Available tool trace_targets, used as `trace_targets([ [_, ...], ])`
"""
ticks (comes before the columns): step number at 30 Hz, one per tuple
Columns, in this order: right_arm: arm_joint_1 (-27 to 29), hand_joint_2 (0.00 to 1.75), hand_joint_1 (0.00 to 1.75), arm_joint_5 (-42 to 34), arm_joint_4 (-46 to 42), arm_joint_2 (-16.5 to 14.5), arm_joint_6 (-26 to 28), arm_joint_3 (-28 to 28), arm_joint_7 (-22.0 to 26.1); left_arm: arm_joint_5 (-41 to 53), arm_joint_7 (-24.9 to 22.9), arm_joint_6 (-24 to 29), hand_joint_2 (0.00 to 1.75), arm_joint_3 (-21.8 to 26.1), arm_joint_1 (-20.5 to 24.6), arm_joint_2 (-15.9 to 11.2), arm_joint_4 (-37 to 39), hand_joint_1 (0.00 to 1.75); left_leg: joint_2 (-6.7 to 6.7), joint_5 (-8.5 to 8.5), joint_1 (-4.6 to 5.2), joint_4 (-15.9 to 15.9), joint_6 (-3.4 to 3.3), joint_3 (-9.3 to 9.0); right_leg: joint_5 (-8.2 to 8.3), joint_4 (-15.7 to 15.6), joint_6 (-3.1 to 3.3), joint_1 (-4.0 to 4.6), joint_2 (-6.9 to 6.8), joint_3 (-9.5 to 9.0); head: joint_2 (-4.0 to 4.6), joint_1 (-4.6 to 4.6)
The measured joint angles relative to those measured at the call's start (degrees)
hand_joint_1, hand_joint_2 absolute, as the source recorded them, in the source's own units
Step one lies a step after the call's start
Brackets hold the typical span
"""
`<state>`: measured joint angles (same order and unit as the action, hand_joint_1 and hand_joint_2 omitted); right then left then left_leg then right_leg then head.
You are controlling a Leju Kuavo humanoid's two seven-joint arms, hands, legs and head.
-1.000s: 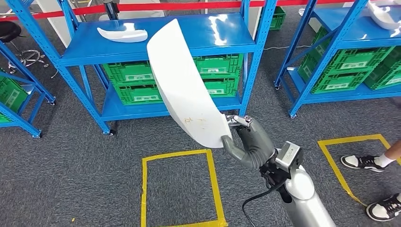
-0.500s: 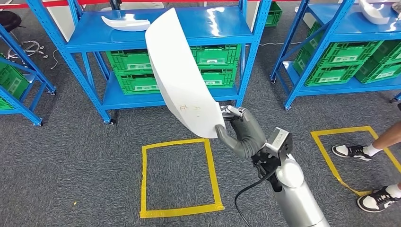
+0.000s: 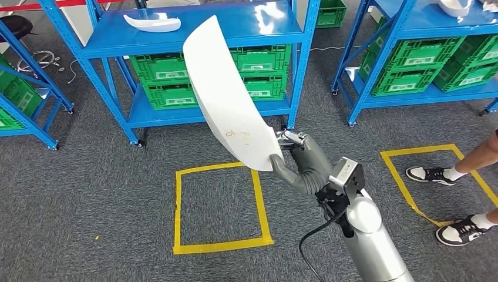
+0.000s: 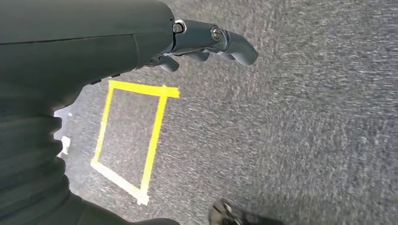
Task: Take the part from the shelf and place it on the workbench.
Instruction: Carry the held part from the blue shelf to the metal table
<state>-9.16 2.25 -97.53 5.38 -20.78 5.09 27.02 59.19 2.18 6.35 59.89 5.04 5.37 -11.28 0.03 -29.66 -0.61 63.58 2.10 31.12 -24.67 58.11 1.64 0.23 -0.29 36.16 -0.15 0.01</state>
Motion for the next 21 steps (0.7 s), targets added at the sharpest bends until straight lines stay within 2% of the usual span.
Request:
trace_targets([
  [1,0.00,1.75,1.75,-0.04,-0.18,0.17,0.11,0.00,-0.09,0.14,0.32,-0.13,1.75,0.00,0.24,0.20,0.02,0.00,0.09,-0.88,0.13,-3.15,-0.29,-1.96,0.45,0.27,-0.28,0.04,-0.06,0.49,0.00,0.03],
  [2,0.11,1.75,1.75,-0.05,-0.40,0.32,0.29,0.00,-0.23,0.49,0.46,-0.24,1.75,0.00,0.44,0.39,0.04,0.00,0.17,-1.67,0.33,-5.05,-0.67,-2.92,0.97,0.34,-0.57,0.03,-0.12,0.85,0.00,0.05],
  [4,0.79,1.75,1.75,-0.08,-1.00,0.60,0.67,-0.06,-0.68,1.73,0.27,-0.41,1.75,-0.05,0.59,0.95,0.14,0.00,0.09,-1.13,0.40,-5.80,-1.66,-2.29,1.88,0.25,-1.15,-0.07,-0.15,1.29,0.00,0.05],
  [5,1.38,1.75,1.75,-0.09,-1.45,0.77,0.81,-0.16,-1.09,2.47,0.01,-0.50,1.75,-0.13,0.63,1.21,0.18,0.00,-0.03,-0.55,0.34,-5.89,-2.24,-1.77,1.25,0.65,-1.52,-0.14,-0.07,1.70,0.00,0.10],
  [6,2.03,1.75,1.75,-0.09,-1.99,0.98,0.92,-0.31,-1.61,3.23,-0.32,-0.63,1.75,-0.31,0.66,1.46,0.22,0.00,-0.17,0.12,0.22,-6.00,-2.75,-1.12,-0.43,1.97,-1.91,-0.20,0.03,2.33,0.00,0.16],
  [7,2.68,1.75,1.75,-0.10,-2.60,1.21,0.97,-0.55,-2.14,3.89,-0.61,-0.75,1.75,-0.56,0.70,1.69,0.25,0.00,-0.30,0.79,0.14,-6.03,-3.13,-0.44,-3.04,4.35,-2.26,-0.34,0.13,3.17,0.00,0.23],
  [9,3.90,1.75,1.75,-0.11,-3.79,1.57,0.93,-1.04,-3.19,5.16,-1.26,-0.96,1.75,-1.14,0.74,1.90,0.24,0.00,-0.37,2.14,0.21,-5.90,-3.43,1.29,-8.52,11.43,-2.80,-0.47,0.22,4.82,0.00,0.35],
  [10,4.53,1.75,1.75,-0.10,-4.37,1.74,0.83,-1.25,-3.57,5.78,-1.58,-1.02,1.75,-1.48,0.70,1.99,0.25,0.00,-0.41,2.79,0.24,-5.79,-3.45,2.22,-9.74,14.48,-2.93,-0.50,0.23,5.12,0.00,0.35],
  [11,5.19,1.75,1.75,-0.07,-4.90,1.93,0.72,-1.37,-3.91,6.38,-1.96,-1.06,1.75,-1.85,0.62,2.06,0.25,0.00,-0.48,3.45,0.26,-5.63,-3.42,3.20,-9.59,16.17,-2.97,-0.51,0.23,4.69,0.00,0.35],
  [12,5.79,1.75,1.75,0.03,-5.42,2.16,0.62,-1.44,-4.25,6.93,-2.40,-1.10,1.75,-2.26,0.51,2.11,0.26,0.00,-0.54,4.07,0.26,-5.43,-3.34,4.18,-8.31,16.05,-2.92,-0.50,0.24,3.39,0.00,0.35],
  [13,6.26,1.75,1.75,0.17,-5.88,2.35,0.56,-1.46,-4.47,7.27,-2.73,-1.13,1.75,-2.63,0.36,2.17,0.28,0.00,-0.59,4.64,0.26,-5.20,-3.22,5.13,-6.67,13.96,-2.81,-0.50,0.24,1.09,0.00,0.36],
  [14,6.56,1.75,1.75,0.31,-6.25,2.52,0.56,-1.46,-4.61,7.50,-2.99,-1.14,1.75,-2.97,0.25,2.25,0.29,0.00,-0.63,5.21,0.27,-4.91,-3.04,5.98,-5.90,10.19,-2.60,-0.48,0.24,-2.13,0.00,0.37],
  [15,6.68,1.75,1.75,0.46,-6.52,2.67,0.50,-1.46,-4.66,7.63,-3.09,-1.15,1.75,-3.22,0.17,2.34,0.30,0.00,-0.65,5.73,0.32,-4.68,-2.80,6.65,-6.11,5.62,-2.34,-0.37,0.26,-5.49,0.00,0.35],
  [16,6.75,1.75,1.75,0.55,-6.68,2.83,0.44,-1.46,-4.58,7.66,-3.01,-1.15,1.75,-3.40,0.12,2.41,0.31,0.00,-0.67,6.25,0.36,-4.63,-2.49,7.03,-6.81,1.89,-2.04,-0.21,0.27,-7.90,0.00,0.33],
  [17,6.79,1.75,1.75,0.57,-6.75,3.02,0.36,-1.46,-4.40,7.65,-2.81,-1.15,1.75,-3.51,0.12,2.46,0.30,0.00,-0.68,6.72,0.33,-4.72,-2.14,7.19,-7.75,-0.70,-1.70,-0.03,0.30,-9.37,0.00,0.37],
  [18,6.87,1.75,1.75,0.55,-6.75,3.22,0.26,-1.46,-4.07,7.62,-2.39,-1.16,1.75,-3.55,0.09,2.53,0.30,0.00,-0.71,7.18,0.29,-4.97,-1.77,7.21,-8.01,-1.80,-1.34,0.18,0.32,-9.67,0.00,0.41],
  [19,6.93,1.75,1.75,0.46,-6.65,3.41,0.20,-1.46,-3.66,7.60,-1.86,-1.22,1.75,-3.60,0.02,2.54,0.30,0.00,-0.70,7.61,0.20,-5.24,-1.38,7.22,-7.57,-1.90,-0.89,0.15,0.25,-9.28,0.00,0.45],
  [20,6.91,1.75,1.75,0.31,-6.48,3.55,0.13,-1.46,-3.19,7.58,-1.25,-1.29,1.75,-3.67,-0.07,2.54,0.30,0.00,-0.62,7.45,0.10,-5.15,-1.03,7.46,-7.03,-2.11,-0.41,0.08,0.10,-9.06,0.00,0.48],
  [21,6.89,1.75,1.75,0.10,-6.27,3.70,0.06,-1.46,-2.69,7.42,-0.43,-1.34,1.75,-3.74,-0.18,2.57,0.31,0.00,-0.48,6.32,0.06,-4.34,-0.73,7.89,-6.35,-2.30,0.09,-0.04,-0.09,-8.72,0.00,0.43],
])
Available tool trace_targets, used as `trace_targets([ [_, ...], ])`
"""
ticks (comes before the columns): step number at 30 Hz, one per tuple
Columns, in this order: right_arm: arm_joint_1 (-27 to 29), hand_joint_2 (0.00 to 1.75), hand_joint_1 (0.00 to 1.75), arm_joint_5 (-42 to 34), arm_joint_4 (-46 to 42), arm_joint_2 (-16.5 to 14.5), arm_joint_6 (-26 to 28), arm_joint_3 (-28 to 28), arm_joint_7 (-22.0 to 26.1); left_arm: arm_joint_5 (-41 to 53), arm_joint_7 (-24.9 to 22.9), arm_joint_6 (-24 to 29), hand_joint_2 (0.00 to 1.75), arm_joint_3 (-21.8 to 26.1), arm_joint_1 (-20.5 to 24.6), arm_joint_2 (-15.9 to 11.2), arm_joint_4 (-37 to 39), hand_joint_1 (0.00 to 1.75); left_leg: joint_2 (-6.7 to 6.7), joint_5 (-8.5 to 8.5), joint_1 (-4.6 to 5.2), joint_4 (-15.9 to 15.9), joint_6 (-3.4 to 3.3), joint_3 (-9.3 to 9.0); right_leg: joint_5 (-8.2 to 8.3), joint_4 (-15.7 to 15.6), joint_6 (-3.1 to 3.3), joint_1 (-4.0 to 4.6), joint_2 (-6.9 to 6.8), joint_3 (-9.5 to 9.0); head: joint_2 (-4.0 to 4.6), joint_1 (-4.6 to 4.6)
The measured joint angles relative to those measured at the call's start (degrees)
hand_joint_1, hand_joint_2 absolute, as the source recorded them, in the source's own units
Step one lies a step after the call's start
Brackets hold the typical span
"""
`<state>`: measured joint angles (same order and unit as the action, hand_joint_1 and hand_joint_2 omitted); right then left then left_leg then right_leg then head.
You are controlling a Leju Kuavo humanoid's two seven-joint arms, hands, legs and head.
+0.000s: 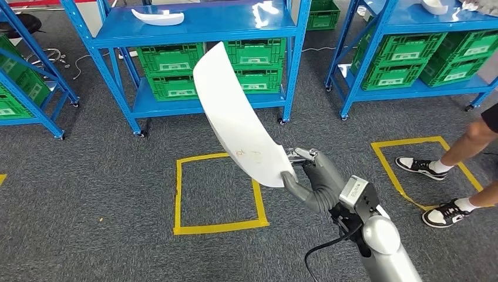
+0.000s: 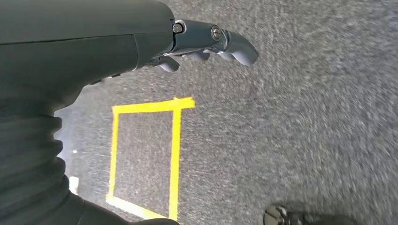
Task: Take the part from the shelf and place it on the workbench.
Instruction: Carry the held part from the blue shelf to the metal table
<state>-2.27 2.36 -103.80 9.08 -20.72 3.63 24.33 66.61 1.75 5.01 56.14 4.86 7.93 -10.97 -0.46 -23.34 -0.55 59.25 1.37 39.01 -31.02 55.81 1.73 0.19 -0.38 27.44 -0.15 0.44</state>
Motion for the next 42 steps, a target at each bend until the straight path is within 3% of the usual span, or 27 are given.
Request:
trace_targets([
  [3,-0.03,1.75,1.75,-0.63,0.82,0.45,-0.15,0.00,1.02,-1.63,2.64,0.31,1.75,-0.08,-0.16,0.08,0.02,0.00,0.32,-7.37,-0.12,8.51,0.69,2.63,1.61,-0.06,0.72,-0.15,-0.81,1.55,0.00,-0.15],
  [4,0.00,1.75,1.75,-0.75,1.17,0.56,-0.18,0.00,1.16,-2.62,3.56,0.44,1.75,0.04,-0.18,0.09,0.02,0.00,0.32,-8.88,-0.15,11.99,0.88,3.40,2.01,0.07,0.69,-0.13,-1.18,2.18,0.00,-0.15],
  [5,0.01,1.75,1.75,-0.80,1.54,0.61,-0.20,0.00,1.22,-3.52,4.20,0.48,1.75,0.21,-0.24,0.09,0.02,0.00,0.30,-9.10,-0.16,14.31,1.01,3.55,2.36,0.25,0.62,-0.13,-1.63,2.82,0.00,-0.15],
  [6,0.00,1.75,1.75,-0.81,1.89,0.62,-0.19,0.00,1.22,-4.14,4.40,0.48,1.75,0.39,-0.32,0.11,0.03,0.00,0.23,-8.29,-0.17,14.85,1.07,2.81,2.66,0.46,0.51,-0.14,-2.12,3.43,0.00,-0.15],
  [7,-0.05,1.75,1.75,-0.75,2.26,0.63,-0.15,0.00,1.21,-4.32,4.05,0.48,1.75,0.54,-0.41,0.13,0.05,0.00,-0.04,-6.97,-0.18,13.21,1.07,0.95,2.88,0.73,0.37,-0.18,-2.66,3.96,0.00,-0.15],
  [9,-0.34,1.75,1.75,-0.56,2.83,0.63,-0.04,0.00,1.21,-3.47,1.61,0.48,1.75,0.59,-0.54,0.26,0.11,0.00,-1.89,-5.53,-0.01,5.74,0.96,-4.82,3.09,1.48,-0.04,-0.12,-3.74,4.71,0.00,-0.21],
  [11,-0.94,1.75,1.75,-0.36,3.39,0.66,0.09,0.00,1.21,-2.55,-1.84,0.49,1.75,0.56,-0.58,0.42,0.18,0.00,-3.34,-5.99,0.32,0.28,0.34,-8.28,3.21,2.17,-0.57,0.14,-4.81,5.09,0.00,-0.18],
  [13,-1.66,1.75,1.75,-0.21,3.95,0.60,0.21,0.01,1.32,-2.73,-4.71,0.69,1.75,0.56,-0.81,0.51,0.22,0.00,-2.60,-6.17,0.49,-0.64,-0.65,-7.98,3.42,2.37,-1.18,0.26,-5.99,5.16,0.00,-0.09],
  [14,-1.96,1.75,1.75,-0.17,4.15,0.55,0.29,0.02,1.44,-3.16,-5.40,0.82,1.75,0.66,-0.98,0.55,0.23,0.00,-1.98,-5.98,0.42,-0.81,-1.11,-7.80,3.24,2.59,-1.54,0.14,-5.94,5.19,0.00,-0.09],
  [16,-2.35,1.75,1.75,-0.14,4.43,0.47,0.50,0.02,1.94,-4.34,-5.31,1.03,1.75,1.07,-1.17,0.53,0.20,0.00,-0.79,-5.28,0.24,-1.03,-2.04,-7.42,1.08,5.30,-2.29,-0.21,-3.67,6.26,0.00,-0.07],
  [18,-2.33,1.75,1.75,-0.15,4.60,0.45,0.58,0.02,2.49,-5.54,-4.27,1.35,1.75,1.71,-1.12,0.38,0.12,0.00,0.46,-4.58,0.20,-1.00,-2.51,-6.73,-2.96,12.21,-2.74,-0.47,-0.75,9.23,0.00,-0.02],
  [20,-1.84,1.75,1.75,-0.18,4.67,0.45,0.62,0.00,3.02,-6.85,-3.28,1.80,1.75,2.62,-1.13,0.05,0.04,0.00,1.87,-4.05,0.34,-0.82,-2.63,-5.96,-5.24,18.18,-2.75,-0.49,0.03,11.71,0.00,0.00],
  [21,-1.41,1.75,1.75,-0.19,4.61,0.45,0.68,-0.06,3.32,-7.28,-2.90,1.93,1.75,3.09,-1.19,-0.14,0.03,0.00,2.61,-3.84,0.39,-0.68,-2.61,-5.64,-4.86,18.47,-2.60,-0.47,0.16,11.66,0.00,0.00],
  [22,-0.81,1.75,1.75,-0.14,4.40,0.45,0.83,-0.19,3.64,-7.41,-2.53,1.97,1.75,3.49,-1.26,-0.35,0.01,0.00,3.37,-3.66,0.43,-0.55,-2.55,-5.39,-3.51,16.45,-2.33,-0.43,0.40,10.44,0.00,0.00],
  [25,1.19,1.75,1.75,0.45,2.91,0.39,1.58,-0.76,4.40,-6.19,-1.26,1.73,1.75,3.84,-1.35,-0.81,-0.06,0.00,5.56,-3.12,0.50,-0.27,-2.04,-4.82,0.85,4.89,-1.19,-0.16,2.87,4.21,0.00,0.00],
  [27,2.36,1.75,1.75,1.14,1.74,0.11,2.13,-1.14,4.57,-5.39,0.07,1.55,1.75,3.84,-1.34,-1.07,-0.14,0.00,6.55,-2.68,0.36,-0.33,-1.40,-4.42,1.22,2.13,-0.82,0.14,3.44,3.05,0.00,0.03],
  [29,3.88,1.75,1.75,1.93,0.24,-0.64,2.90,-1.61,4.55,-4.13,2.09,1.20,1.75,3.69,-1.42,-1.40,-0.21,0.00,7.18,-2.29,0.19,-0.55,-0.68,-4.07,1.78,1.65,-0.44,0.17,2.25,3.05,0.00,0.07],
  [31,5.96,1.75,1.75,2.66,-1.77,-1.82,3.57,-2.12,4.51,-2.26,4.08,0.66,1.75,3.16,-1.30,-1.67,-0.26,0.00,5.13,-3.27,0.34,0.64,-0.15,-3.32,2.47,0.87,0.17,-0.13,0.98,2.84,0.00,-0.03],
  [33,8.07,1.75,1.75,3.19,-3.55,-2.90,3.75,-2.72,4.58,-0.98,5.00,0.32,1.75,2.41,-0.66,-1.84,-0.33,0.00,1.98,-6.80,0.29,5.82,0.37,-1.15,2.84,0.51,0.56,-0.25,-0.47,2.90,0.00,-0.17],
  [35,9.92,1.75,1.75,3.57,-4.74,-3.80,3.64,-3.46,4.75,-0.49,5.33,0.22,1.75,1.67,0.09,-1.97,-0.41,0.00,0.92,-10.10,-0.09,12.26,1.01,1.16,2.92,0.59,0.67,-0.27,-2.08,3.20,0.00,-0.20],
  [36,10.61,1.75,1.75,3.70,-5.08,-4.23,3.47,-3.71,4.84,-0.42,5.59,0.14,1.75,1.35,0.30,-2.05,-0.46,0.00,0.75,-10.41,-0.26,13.55,1.29,1.29,2.94,0.69,0.64,-0.31,-2.83,3.34,0.00,-0.20],
  [37,11.06,1.75,1.75,3.85,-5.31,-4.64,3.13,-3.93,4.93,-0.51,5.87,0.04,1.75,1.12,0.39,-2.19,-0.50,0.00,0.53,-9.74,-0.42,12.80,1.51,0.43,2.93,0.88,0.57,-0.38,-3.54,3.52,0.00,-0.20],
  [39,10.39,1.75,1.75,4.07,-4.85,-5.38,2.23,-3.97,5.01,-1.35,6.22,-0.12,1.75,0.94,0.40,-2.57,-0.58,0.00,-1.27,-7.12,-0.58,6.04,1.75,-3.78,2.76,1.59,0.20,-0.56,-4.69,3.98,0.00,-0.22],
  [41,8.02,1.75,1.75,4.31,-3.08,-5.97,1.83,-3.65,4.96,-2.65,6.14,-0.15,1.75,0.96,0.31,-3.01,-0.61,0.00,-3.12,-5.71,-0.41,0.43,1.25,-6.67,2.44,2.45,-0.56,-0.45,-5.46,4.32,0.00,-0.20],
  [42,6.66,1.75,1.75,4.42,-1.93,-6.20,1.96,-3.40,4.93,-3.14,6.11,-0.15,1.75,0.99,0.17,-3.20,-0.62,0.00,-3.44,-5.76,-0.26,-0.36,0.78,-6.87,2.35,2.64,-0.98,-0.34,-5.81,4.36,0.00,-0.19],
])
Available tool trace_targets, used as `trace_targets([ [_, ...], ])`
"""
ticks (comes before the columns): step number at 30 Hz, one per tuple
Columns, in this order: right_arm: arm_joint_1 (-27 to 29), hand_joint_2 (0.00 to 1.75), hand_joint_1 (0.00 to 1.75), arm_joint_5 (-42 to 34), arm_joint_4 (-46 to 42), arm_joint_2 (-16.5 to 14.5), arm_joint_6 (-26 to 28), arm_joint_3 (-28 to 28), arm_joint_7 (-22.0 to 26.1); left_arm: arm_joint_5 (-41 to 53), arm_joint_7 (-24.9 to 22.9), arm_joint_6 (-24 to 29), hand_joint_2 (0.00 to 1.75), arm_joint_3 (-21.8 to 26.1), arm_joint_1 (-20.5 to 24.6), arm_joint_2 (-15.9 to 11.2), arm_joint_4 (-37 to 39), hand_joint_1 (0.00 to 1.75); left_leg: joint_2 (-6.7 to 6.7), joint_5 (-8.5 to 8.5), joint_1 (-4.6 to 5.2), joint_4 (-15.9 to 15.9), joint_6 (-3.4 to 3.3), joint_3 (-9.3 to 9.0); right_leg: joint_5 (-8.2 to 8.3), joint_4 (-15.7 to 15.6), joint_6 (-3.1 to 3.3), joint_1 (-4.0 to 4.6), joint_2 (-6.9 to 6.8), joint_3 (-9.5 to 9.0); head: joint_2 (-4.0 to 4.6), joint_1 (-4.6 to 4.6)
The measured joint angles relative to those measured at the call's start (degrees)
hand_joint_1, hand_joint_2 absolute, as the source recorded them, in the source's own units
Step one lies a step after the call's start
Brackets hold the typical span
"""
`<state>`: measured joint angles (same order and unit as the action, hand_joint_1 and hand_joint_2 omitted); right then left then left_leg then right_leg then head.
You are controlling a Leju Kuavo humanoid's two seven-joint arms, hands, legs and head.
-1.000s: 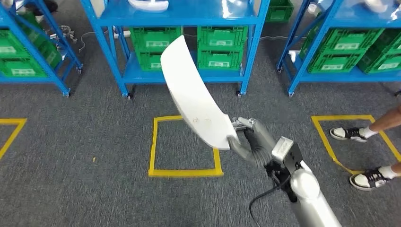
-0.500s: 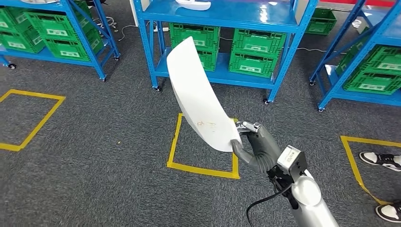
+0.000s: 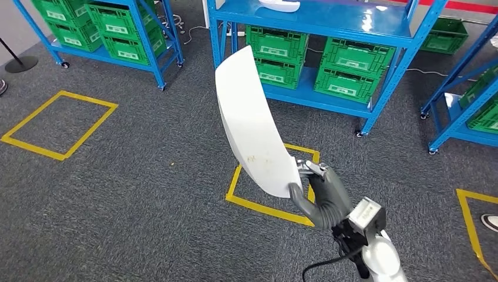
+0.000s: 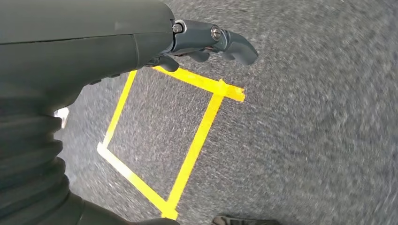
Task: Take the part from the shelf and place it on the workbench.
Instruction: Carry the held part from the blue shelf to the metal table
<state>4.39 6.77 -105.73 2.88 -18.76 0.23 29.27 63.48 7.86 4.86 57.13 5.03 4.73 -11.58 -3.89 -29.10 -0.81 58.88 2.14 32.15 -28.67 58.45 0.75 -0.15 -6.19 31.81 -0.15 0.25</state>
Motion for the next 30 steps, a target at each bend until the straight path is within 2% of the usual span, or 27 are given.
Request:
trace_targets([
  [3,-2.44,1.75,1.75,0.25,2.39,-0.48,0.52,0.78,-0.03,-0.56,0.03,0.01,1.75,0.20,-0.72,-0.44,0.00,0.00,1.85,0.51,0.12,0.08,-1.29,0.42,-0.05,-0.09,-1.08,-0.12,-1.07,-0.25,0.00,0.02],
  [4,-2.90,1.75,1.75,0.28,2.83,-0.58,0.60,1.01,-0.02,-0.68,-0.27,0.05,1.75,0.30,-0.94,-0.50,0.00,0.00,2.60,0.81,0.04,-0.02,-1.68,0.48,-0.76,0.62,-1.43,-0.27,-0.16,-0.05,0.00,0.03],
  [5,-3.40,1.75,1.75,0.18,3.29,-0.63,0.63,1.21,0.04,-0.80,-1.23,0.22,1.75,0.41,-1.07,-0.57,0.00,0.00,3.38,1.12,-0.07,-0.12,-2.03,0.56,-2.17,2.54,-1.73,-0.40,1.35,0.70,0.00,0.08],
  [7,-4.76,1.75,1.75,-0.18,4.79,-0.70,0.62,1.73,0.15,-1.10,-4.72,0.86,1.75,0.73,-1.18,-0.68,0.00,0.00,4.94,1.58,-0.09,-0.13,-2.48,0.96,-6.24,9.65,-1.99,-0.52,4.84,3.81,0.00,0.18],
  [8,-5.53,1.75,1.75,-0.42,5.80,-0.73,0.66,2.05,0.21,-1.31,-6.61,1.28,1.75,0.94,-1.26,-0.78,0.00,0.00,5.72,1.70,-0.02,-0.08,-2.56,1.18,-7.78,13.49,-1.92,-0.48,5.54,5.61,0.00,0.21],
  [9,-6.32,1.75,1.75,-0.62,6.85,-0.76,0.76,2.41,0.26,-1.56,-7.89,1.64,1.75,1.19,-1.42,-0.86,0.00,0.00,6.51,1.78,0.07,-0.01,-2.58,1.34,-8.25,15.84,-1.77,-0.41,5.83,6.78,0.00,0.21],
  [10,-7.08,1.75,1.75,-0.85,7.87,-0.80,0.88,2.75,0.32,-1.87,-8.67,1.93,1.75,1.49,-1.62,-0.99,0.00,0.00,7.37,1.86,0.16,0.08,-2.56,1.45,-7.64,16.26,-1.52,-0.34,6.00,7.04,0.00,0.21],
  [11,-7.73,1.75,1.75,-1.06,8.66,-0.83,1.00,2.97,0.42,-2.17,-8.88,2.11,1.75,1.81,-1.80,-1.10,0.00,0.00,8.22,1.90,0.21,0.15,-2.52,1.48,-5.91,14.19,-1.19,-0.27,6.31,6.11,0.00,0.21],
  [12,-8.34,1.75,1.75,-1.27,9.32,-0.84,1.14,3.12,0.53,-2.43,-8.97,2.20,1.75,2.10,-1.90,-1.19,0.00,0.00,9.12,1.95,0.24,0.21,-2.46,1.47,-3.58,10.30,-0.78,-0.19,7.10,4.29,0.00,0.21],
  [14,-9.23,1.75,1.75,-1.52,10.22,-0.79,1.48,3.20,0.85,-2.74,-9.25,2.22,1.75,2.57,-1.90,-1.27,0.03,0.00,10.83,2.15,0.18,0.30,-2.07,1.67,-0.74,3.00,0.07,-0.09,9.75,0.95,0.00,0.14],
  [15,-9.41,1.75,1.75,-1.51,10.43,-0.69,1.73,3.20,1.02,-2.80,-9.48,2.12,1.75,2.71,-1.89,-1.33,0.04,0.00,11.64,2.33,0.03,0.29,-1.72,1.92,-0.28,0.95,0.35,0.01,10.64,0.10,0.00,0.09],
  [16,-9.45,1.75,1.75,-1.43,10.53,-0.53,2.02,3.20,1.15,-2.78,-9.73,1.95,1.75,2.83,-1.96,-1.38,0.07,0.00,12.40,2.56,-0.18,0.23,-1.28,2.22,-0.46,0.34,0.51,0.12,10.90,-0.08,0.00,0.05],
  [17,-9.42,1.75,1.75,-1.34,10.52,-0.34,2.32,3.20,1.22,-2.76,-9.85,1.70,1.75,2.92,-2.08,-1.45,0.11,0.00,13.23,2.82,-0.38,0.07,-0.80,2.47,-0.32,0.03,0.62,0.26,10.32,-0.12,0.00,0.03],
  [18,-9.36,1.75,1.75,-1.22,10.45,-0.12,2.51,3.20,1.17,-2.83,-9.54,1.44,1.75,3.03,-2.26,-1.46,0.16,0.00,13.25,2.93,-0.47,0.03,-0.48,2.70,-0.08,-0.32,0.81,0.22,9.57,-0.25,0.00,0.02],
  [19,-9.28,1.75,1.75,-1.10,10.37,0.12,2.56,3.20,1.08,-3.07,-8.84,1.23,1.75,3.20,-2.39,-1.43,0.23,0.00,12.13,2.70,-0.36,0.35,-0.25,3.00,0.18,-0.79,1.06,0.14,8.81,-0.47,0.00,-0.01],
  [20,-9.20,1.75,1.75,-0.96,10.28,0.39,2.39,3.20,0.90,-3.45,-7.66,1.07,1.75,3.42,-2.34,-1.33,0.28,0.00,10.21,1.81,-0.18,1.63,-0.08,3.70,0.46,-1.27,1.34,0.06,7.97,-0.69,0.00,-0.05],
  [22,-8.94,1.75,1.75,-0.54,10.16,0.96,1.76,3.20,0.29,-3.98,-5.25,0.78,1.75,3.78,-1.90,-0.94,0.35,0.00,5.93,-1.50,0.06,7.38,0.20,6.42,0.67,-1.66,1.72,0.10,6.21,-0.83,0.00,-0.14],
  [23,-8.79,1.75,1.75,-0.31,10.04,1.20,1.43,3.20,-0.10,-3.69,-4.49,0.62,1.75,3.87,-1.60,-0.63,0.38,0.00,4.95,-3.22,0.00,11.06,0.41,8.10,0.64,-1.57,1.82,0.17,5.26,-0.72,0.00,-0.15],
  [24,-8.60,1.75,1.75,-0.01,9.74,1.38,1.18,3.20,-0.55,-2.99,-4.16,0.48,1.75,3.86,-1.39,-0.32,0.44,0.00,4.52,-4.16,-0.09,13.78,0.60,9.23,0.59,-1.43,1.85,0.20,4.35,-0.58,0.00,-0.16],
  [25,-8.37,1.75,1.75,0.23,9.22,1.51,1.04,3.20,-1.04,-2.01,-4.08,0.37,1.75,3.78,-1.28,0.03,0.50,0.00,4.28,-4.18,-0.19,14.81,0.75,9.49,0.53,-1.25,1.83,0.20,3.48,-0.43,0.00,-0.16],
  [26,-8.09,1.75,1.75,0.50,8.48,1.65,0.99,3.20,-1.72,-0.84,-4.11,0.23,1.75,3.63,-1.24,0.34,0.57,0.00,3.99,-3.21,-0.29,13.61,0.88,8.57,0.45,-1.03,1.72,0.16,2.69,-0.30,0.00,-0.16],
  [27,-7.66,1.75,1.75,0.84,7.52,1.79,1.14,3.20,-2.47,0.41,-4.20,0.08,1.75,3.36,-1.20,0.57,0.62,0.00,3.36,-1.65,-0.37,10.52,0.96,6.63,0.31,-0.77,1.53,0.12,1.93,-0.23,0.00,-0.16],
  [28,-7.02,1.75,1.75,1.21,6.40,1.98,1.43,3.17,-3.23,1.75,-4.34,-0.12,1.75,2.91,-1.07,0.79,0.64,0.00,2.09,-0.46,-0.36,6.73,0.95,4.46,0.10,-0.45,1.25,0.15,1.19,-0.18,0.00,-0.16],
  [29,-6.07,1.75,1.75,1.73,4.99,2.31,1.76,3.07,-3.99,3.22,-4.54,-0.35,1.75,2.27,-0.83,0.96,0.64,0.00,0.95,0.48,-0.33,3.56,0.69,2.60,-0.20,-0.08,0.90,0.27,0.42,-0.14,0.00,-0.13],
  [30,-4.82,1.75,1.75,2.19,3.45,2.66,2.06,2.93,-4.52,4.52,-4.78,-0.53,1.75,1.48,-0.59,1.09,0.64,0.00,0.24,0.89,-0.23,1.60,0.30,1.50,-0.44,0.18,0.55,0.40,-0.29,-0.15,0.00,-0.09],
])
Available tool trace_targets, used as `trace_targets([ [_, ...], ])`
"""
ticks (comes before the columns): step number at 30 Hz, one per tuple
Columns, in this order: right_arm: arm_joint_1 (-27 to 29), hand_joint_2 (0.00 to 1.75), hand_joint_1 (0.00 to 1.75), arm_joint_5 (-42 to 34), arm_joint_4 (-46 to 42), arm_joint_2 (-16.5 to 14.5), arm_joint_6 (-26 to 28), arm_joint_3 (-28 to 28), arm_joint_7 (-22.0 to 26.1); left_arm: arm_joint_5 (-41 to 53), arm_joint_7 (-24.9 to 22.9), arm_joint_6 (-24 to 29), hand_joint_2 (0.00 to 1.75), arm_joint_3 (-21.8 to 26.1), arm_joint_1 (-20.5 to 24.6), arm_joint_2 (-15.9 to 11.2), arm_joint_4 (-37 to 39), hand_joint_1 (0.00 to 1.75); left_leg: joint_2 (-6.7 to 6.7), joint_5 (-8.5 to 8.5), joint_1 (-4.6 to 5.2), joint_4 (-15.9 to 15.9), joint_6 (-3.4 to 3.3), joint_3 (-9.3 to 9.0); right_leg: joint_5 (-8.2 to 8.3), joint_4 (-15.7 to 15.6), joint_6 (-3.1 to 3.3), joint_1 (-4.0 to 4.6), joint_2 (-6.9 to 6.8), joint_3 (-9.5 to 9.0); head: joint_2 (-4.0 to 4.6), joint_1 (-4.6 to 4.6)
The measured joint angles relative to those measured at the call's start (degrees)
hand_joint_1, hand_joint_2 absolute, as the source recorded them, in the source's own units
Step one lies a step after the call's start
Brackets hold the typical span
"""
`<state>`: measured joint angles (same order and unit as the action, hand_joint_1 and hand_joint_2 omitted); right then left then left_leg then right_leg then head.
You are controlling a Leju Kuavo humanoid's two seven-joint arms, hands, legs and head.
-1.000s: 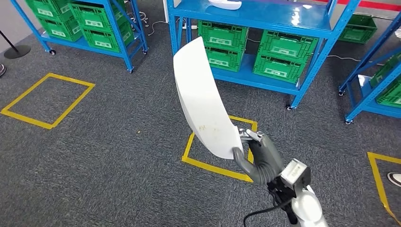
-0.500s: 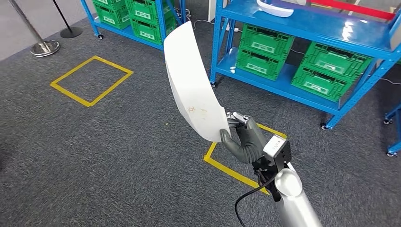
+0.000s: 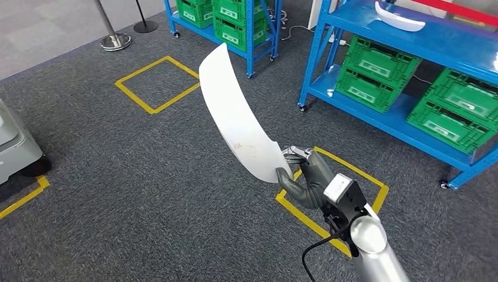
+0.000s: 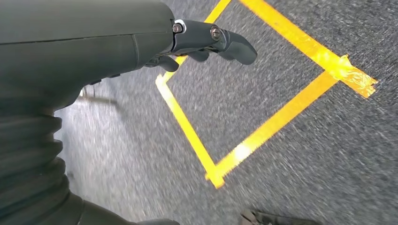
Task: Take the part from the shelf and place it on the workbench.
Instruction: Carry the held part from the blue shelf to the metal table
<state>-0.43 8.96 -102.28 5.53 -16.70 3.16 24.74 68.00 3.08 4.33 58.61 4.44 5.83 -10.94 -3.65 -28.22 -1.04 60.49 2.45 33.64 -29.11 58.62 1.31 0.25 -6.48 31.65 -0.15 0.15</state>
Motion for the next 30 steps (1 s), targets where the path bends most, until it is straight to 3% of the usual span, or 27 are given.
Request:
trace_targets([
  [1,1.36,1.75,1.75,0.39,-1.58,0.34,0.21,-0.14,-0.38,1.07,-0.31,-0.18,1.75,-0.83,0.22,0.11,-0.01,0.00,-0.20,-0.02,0.15,-0.73,-0.47,-0.30,-0.14,0.14,-0.34,0.12,-0.68,-0.06,0.00,0.03],
  [3,3.94,1.75,1.75,0.83,-4.36,0.93,0.37,-0.38,-0.68,2.30,-1.01,-0.36,1.75,-2.16,0.39,0.20,-0.01,0.00,1.16,0.30,0.30,-0.74,-1.40,-0.05,-0.23,0.08,-0.99,0.05,-1.67,-0.28,0.00,0.05],
  [5,5.77,1.75,1.75,1.12,-6.35,1.59,0.27,-0.53,-0.70,2.73,-1.62,-0.33,1.75,-3.07,0.52,0.28,-0.02,0.00,2.28,0.65,0.18,-0.97,-2.15,0.12,-1.52,1.51,-1.73,-0.34,0.83,0.11,0.00,0.08],
  [7,7.10,1.75,1.75,1.30,-7.37,2.41,-0.02,-0.75,-0.60,2.25,-1.67,-0.06,1.75,-3.56,0.84,0.36,-0.06,0.00,3.42,0.99,0.06,-1.08,-2.71,0.34,-4.93,6.87,-2.17,-0.60,4.88,2.37,0.00,0.18],
  [9,8.25,1.75,1.75,1.11,-7.57,3.41,-0.21,-0.95,-0.30,0.52,-1.08,0.17,1.75,-3.59,1.07,0.49,-0.09,0.00,4.86,1.27,0.25,-1.06,-3.03,0.75,-8.14,13.99,-2.14,-0.60,6.23,5.73,0.00,0.24],
  [10,8.71,1.75,1.75,0.90,-7.57,3.96,-0.25,-0.99,-0.11,-0.51,-0.72,0.15,1.75,-3.52,1.01,0.62,-0.09,0.00,5.65,1.41,0.37,-1.04,-3.09,0.92,-8.50,15.90,-2.03,-0.58,6.36,6.67,0.00,0.24],
  [11,9.05,1.75,1.75,0.67,-7.56,4.46,-0.23,-1.00,0.10,-1.37,-0.52,0.01,1.75,-3.40,0.83,0.83,-0.07,0.00,6.49,1.55,0.46,-1.02,-3.08,1.04,-7.72,15.63,-1.84,-0.56,6.49,6.56,0.00,0.24],
  [12,9.23,1.75,1.75,0.48,-7.55,4.89,-0.24,-1.00,0.26,-1.83,-0.61,-0.25,1.75,-3.27,0.59,1.10,-0.03,0.00,7.30,1.68,0.50,-0.99,-3.00,1.09,-5.99,13.10,-1.59,-0.54,6.80,5.31,0.00,0.24],
  [14,9.17,1.75,1.75,0.45,-7.48,5.45,-0.44,-1.00,0.30,-1.22,-2.21,-0.93,1.75,-3.10,0.17,1.79,0.11,0.00,8.86,1.95,0.51,-0.95,-2.66,1.17,-2.31,5.11,-1.10,-0.51,8.96,1.24,0.00,0.23],
  [16,8.51,1.75,1.75,0.85,-7.31,5.65,-0.90,-0.99,-0.21,0.26,-5.15,-1.44,1.75,-3.11,-0.07,2.48,0.28,0.00,10.18,2.34,0.42,-0.96,-2.05,1.48,-0.91,0.44,-0.79,-0.27,10.65,-0.94,0.00,0.25],
  [17,7.97,1.75,1.75,1.13,-7.15,5.68,-1.11,-0.98,-0.51,0.63,-6.21,-1.56,1.75,-3.13,-0.22,2.81,0.34,0.00,10.78,2.59,0.33,-1.06,-1.66,1.69,-0.96,0.04,-0.66,-0.07,10.63,-1.01,0.00,0.26],
  [19,6.85,1.75,1.75,1.54,-6.80,5.67,-1.28,-0.96,-0.71,0.27,-6.25,-1.53,1.75,-3.15,-0.53,3.26,0.40,0.00,11.53,2.98,0.18,-1.22,-0.97,2.24,-0.40,-0.40,-0.05,0.05,9.11,-1.06,0.00,0.26],
  [21,6.05,1.75,1.75,1.22,-6.39,5.66,-1.21,-0.93,-0.03,-0.83,-3.97,-1.02,1.75,-3.12,-0.58,3.52,0.45,0.00,8.96,1.48,0.37,0.75,-0.61,3.51,0.19,-1.15,0.76,-0.05,7.35,-1.24,0.00,0.19],
  [23,5.41,1.75,1.75,0.00,-5.54,5.66,-1.26,-0.91,1.35,-2.69,-0.76,-0.28,1.75,-2.85,-0.37,3.46,0.44,0.00,5.33,-2.38,0.51,6.92,-0.28,6.27,0.45,-1.42,1.25,0.02,5.53,-1.10,0.00,0.11],
  [25,4.39,1.75,1.75,-1.60,-3.85,5.64,-1.49,-0.91,3.02,-5.74,2.33,0.01,1.75,-1.74,-0.14,3.17,0.40,0.00,4.29,-5.18,0.47,13.27,0.18,8.81,0.49,-1.24,1.34,0.05,3.80,-0.73,0.00,0.09],
  [26,3.70,1.75,1.75,-2.20,-2.82,5.60,-1.61,-0.91,3.84,-7.09,3.27,0.01,1.75,-0.97,-0.08,2.96,0.38,0.00,4.09,-5.18,0.45,14.11,0.35,8.83,0.48,-1.11,1.33,0.01,2.97,-0.57,0.00,0.10],
  [27,2.95,1.75,1.75,-2.49,-1.86,5.49,-1.65,-0.90,4.53,-7.81,3.51,0.00,1.75,-0.27,-0.05,2.71,0.36,0.00,3.80,-4.19,0.43,12.60,0.47,7.64,0.46,-0.97,1.29,-0.06,2.19,-0.46,0.00,0.10],
  [28,2.17,1.75,1.75,-2.50,-1.06,5.35,-1.65,-0.86,5.07,-7.93,3.29,0.00,1.75,0.21,-0.05,2.41,0.34,0.00,3.00,-2.62,0.42,9.11,0.54,5.42,0.39,-0.81,1.19,-0.10,1.43,-0.40,0.00,0.09],
  [30,0.89,1.75,1.75,-2.05,-0.03,4.90,-1.55,-0.73,5.66,-7.40,2.13,0.07,1.75,0.55,0.05,1.81,0.29,0.00,0.09,-0.29,0.53,1.66,0.13,1.07,0.07,-0.32,0.73,0.09,0.10,-0.36,0.00,0.11],
])
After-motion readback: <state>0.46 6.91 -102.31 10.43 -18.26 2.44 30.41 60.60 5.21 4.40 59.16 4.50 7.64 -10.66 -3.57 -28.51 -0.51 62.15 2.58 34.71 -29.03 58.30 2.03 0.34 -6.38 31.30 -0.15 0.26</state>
